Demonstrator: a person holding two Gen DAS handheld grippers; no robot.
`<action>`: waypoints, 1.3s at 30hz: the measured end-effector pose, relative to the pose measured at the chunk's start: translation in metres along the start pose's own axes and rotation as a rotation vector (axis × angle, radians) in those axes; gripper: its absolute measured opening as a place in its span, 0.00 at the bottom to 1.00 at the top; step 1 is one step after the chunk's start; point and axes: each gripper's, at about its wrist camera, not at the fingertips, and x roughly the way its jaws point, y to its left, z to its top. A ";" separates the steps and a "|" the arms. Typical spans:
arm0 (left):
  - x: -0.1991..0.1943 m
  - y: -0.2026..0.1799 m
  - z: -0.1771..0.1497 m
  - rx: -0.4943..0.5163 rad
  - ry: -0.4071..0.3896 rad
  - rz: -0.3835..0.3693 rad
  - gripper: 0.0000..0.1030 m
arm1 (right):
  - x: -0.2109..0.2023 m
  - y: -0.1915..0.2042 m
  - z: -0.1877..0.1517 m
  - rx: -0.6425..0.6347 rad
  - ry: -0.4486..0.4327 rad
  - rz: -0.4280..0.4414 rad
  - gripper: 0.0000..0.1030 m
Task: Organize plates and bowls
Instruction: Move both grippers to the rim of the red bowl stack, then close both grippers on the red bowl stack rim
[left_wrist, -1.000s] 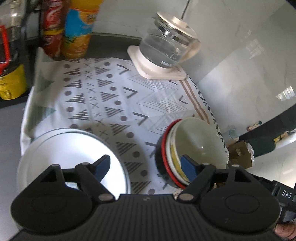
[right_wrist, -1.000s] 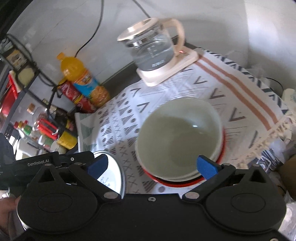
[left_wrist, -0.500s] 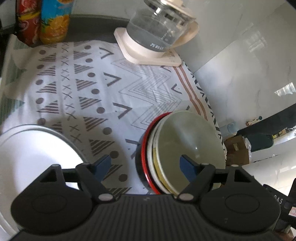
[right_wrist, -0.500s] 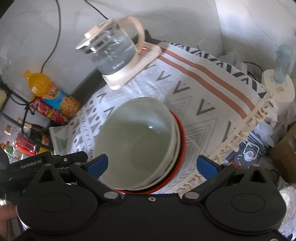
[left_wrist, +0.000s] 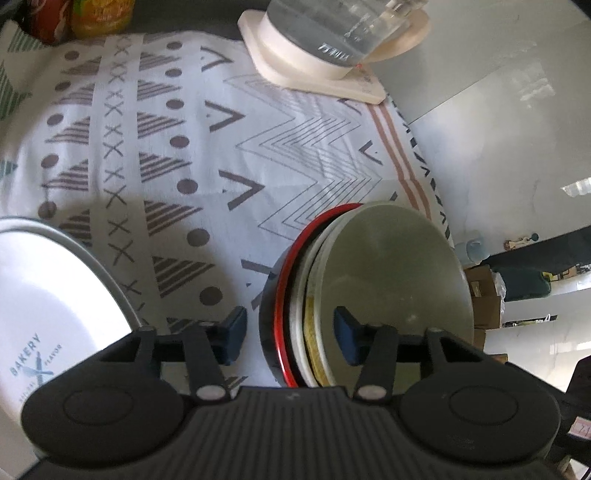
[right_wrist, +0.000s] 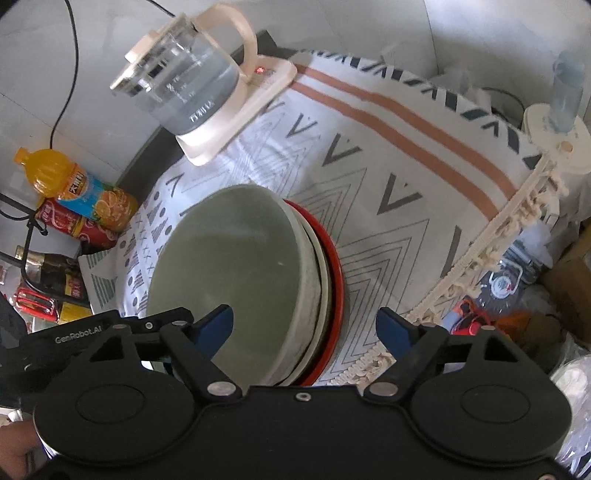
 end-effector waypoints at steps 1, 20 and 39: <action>0.002 0.000 0.000 -0.005 0.005 0.001 0.42 | 0.003 0.000 0.000 -0.003 0.008 -0.002 0.78; 0.008 -0.002 -0.006 -0.010 0.003 0.024 0.31 | 0.020 -0.005 0.000 -0.034 0.068 -0.064 0.31; -0.055 0.015 -0.006 -0.031 -0.145 0.007 0.31 | 0.000 0.043 0.001 -0.156 -0.010 0.008 0.31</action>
